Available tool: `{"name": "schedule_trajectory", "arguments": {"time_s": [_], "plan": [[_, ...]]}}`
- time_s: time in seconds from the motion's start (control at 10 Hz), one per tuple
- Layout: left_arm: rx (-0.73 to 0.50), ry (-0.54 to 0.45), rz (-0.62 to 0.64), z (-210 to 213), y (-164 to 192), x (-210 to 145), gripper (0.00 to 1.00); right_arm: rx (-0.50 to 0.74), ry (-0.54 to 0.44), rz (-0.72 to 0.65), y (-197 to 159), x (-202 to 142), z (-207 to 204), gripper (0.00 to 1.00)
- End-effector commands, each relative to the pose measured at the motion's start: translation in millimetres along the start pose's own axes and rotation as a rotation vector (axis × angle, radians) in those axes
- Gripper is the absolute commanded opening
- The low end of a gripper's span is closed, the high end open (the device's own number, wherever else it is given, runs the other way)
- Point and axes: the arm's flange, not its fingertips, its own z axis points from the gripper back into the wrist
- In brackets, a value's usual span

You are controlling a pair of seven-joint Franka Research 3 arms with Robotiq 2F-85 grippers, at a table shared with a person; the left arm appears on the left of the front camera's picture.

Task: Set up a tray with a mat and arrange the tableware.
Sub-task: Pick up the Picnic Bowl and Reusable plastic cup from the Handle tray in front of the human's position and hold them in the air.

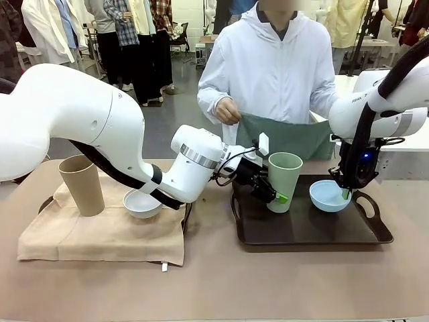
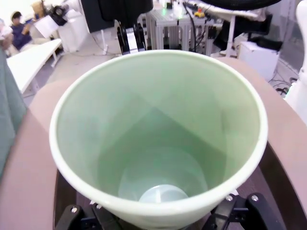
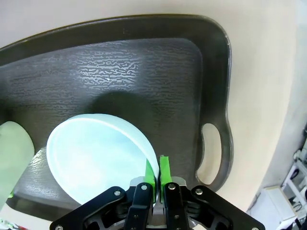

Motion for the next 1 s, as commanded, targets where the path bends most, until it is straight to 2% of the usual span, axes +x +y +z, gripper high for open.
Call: {"name": "schedule_trajectory", "arguments": {"time_s": [0.0, 0.4, 0.7, 0.9], "plan": [[-0.01, 0.004, -0.015, 20, -14, 24, 0.0, 0.058, -0.014, 0.018, -10, -16, 25, 0.0], [-0.034, 0.04, -0.101, 55, -57, 115, 0.0, 0.007, -0.177, -0.038, -6, -108, 148, 0.0], [0.012, 0.051, -0.132, 60, -68, 178, 0.0, -0.005, -0.231, -0.067, 6, -159, 201, 0.0], [0.066, 0.057, -0.148, 54, -71, 213, 0.0, -0.033, -0.238, -0.1, 11, -179, 215, 0.0]]}}
